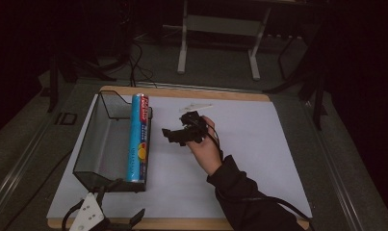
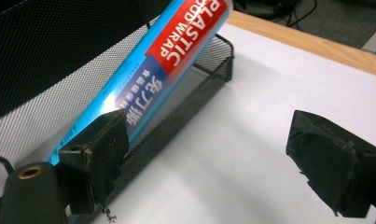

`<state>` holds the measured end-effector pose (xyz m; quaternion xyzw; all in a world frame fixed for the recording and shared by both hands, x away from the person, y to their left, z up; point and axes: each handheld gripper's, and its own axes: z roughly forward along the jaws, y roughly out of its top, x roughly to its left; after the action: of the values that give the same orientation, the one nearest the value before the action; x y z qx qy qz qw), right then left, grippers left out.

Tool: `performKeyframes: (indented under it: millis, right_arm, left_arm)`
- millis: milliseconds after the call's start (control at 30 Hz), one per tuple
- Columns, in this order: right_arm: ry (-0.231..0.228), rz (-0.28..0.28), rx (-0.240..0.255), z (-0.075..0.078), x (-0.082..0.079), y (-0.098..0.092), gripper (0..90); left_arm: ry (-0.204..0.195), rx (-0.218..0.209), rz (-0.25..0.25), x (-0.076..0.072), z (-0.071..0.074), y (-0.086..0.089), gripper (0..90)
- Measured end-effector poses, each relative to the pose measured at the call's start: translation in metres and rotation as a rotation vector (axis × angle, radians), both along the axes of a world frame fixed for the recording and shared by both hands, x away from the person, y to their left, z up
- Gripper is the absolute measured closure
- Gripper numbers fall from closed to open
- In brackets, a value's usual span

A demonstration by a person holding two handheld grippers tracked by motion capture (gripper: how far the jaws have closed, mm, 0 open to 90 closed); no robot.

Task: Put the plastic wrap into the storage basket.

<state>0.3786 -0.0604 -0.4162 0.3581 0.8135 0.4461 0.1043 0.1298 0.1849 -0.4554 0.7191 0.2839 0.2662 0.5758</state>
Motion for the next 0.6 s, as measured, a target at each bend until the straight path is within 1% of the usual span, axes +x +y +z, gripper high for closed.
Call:
performKeyframes:
  millis: [33,100,167,200,233,333,367,433,467,533,600]
  right_arm:
    - [-0.008,0.001,-0.005,0.000,-0.002,-0.005,13.1]
    - [-0.016,0.008,0.005,0.001,-0.007,-0.015,13.1]
    - [-0.021,0.010,0.000,0.001,-0.010,-0.018,13.1]
    - [-0.028,0.011,-0.007,0.001,-0.014,-0.024,13.1]
    - [-0.035,0.016,0.003,0.000,-0.018,-0.032,13.1]
    - [-0.037,0.017,0.002,-0.003,-0.024,-0.046,13.2]
    - [-0.043,0.006,0.010,-0.005,-0.027,-0.054,13.2]
    - [-0.036,0.002,0.006,-0.008,-0.030,-0.063,13.2]
    - [-0.037,-0.006,0.019,-0.010,-0.033,-0.070,13.2]
    - [-0.036,-0.017,0.013,-0.012,-0.035,-0.079,13.2]
    - [-0.034,-0.021,0.036,-0.014,-0.038,-0.089,13.2]
  left_arm:
    - [-0.001,0.001,0.000,0.000,0.000,0.000,2.7]
    - [-0.002,0.001,0.000,0.000,0.000,-0.001,2.7]
    - [-0.003,0.005,0.000,0.000,0.000,-0.001,2.7]
    - [-0.001,0.005,0.002,0.000,0.000,-0.001,2.7]
    - [-0.001,0.005,0.003,0.000,0.000,-0.001,2.7]
    - [-0.002,0.004,0.007,0.000,0.000,-0.001,2.7]
    - [-0.001,0.005,0.007,0.000,0.000,-0.001,2.7]
    - [-0.002,0.009,0.007,0.000,0.000,-0.001,2.7]
    - [-0.002,0.010,0.006,0.001,0.000,-0.002,2.7]
    - [0.001,0.013,0.007,0.001,0.000,-0.002,2.7]
    - [0.000,0.015,0.007,0.001,0.000,-0.002,2.7]
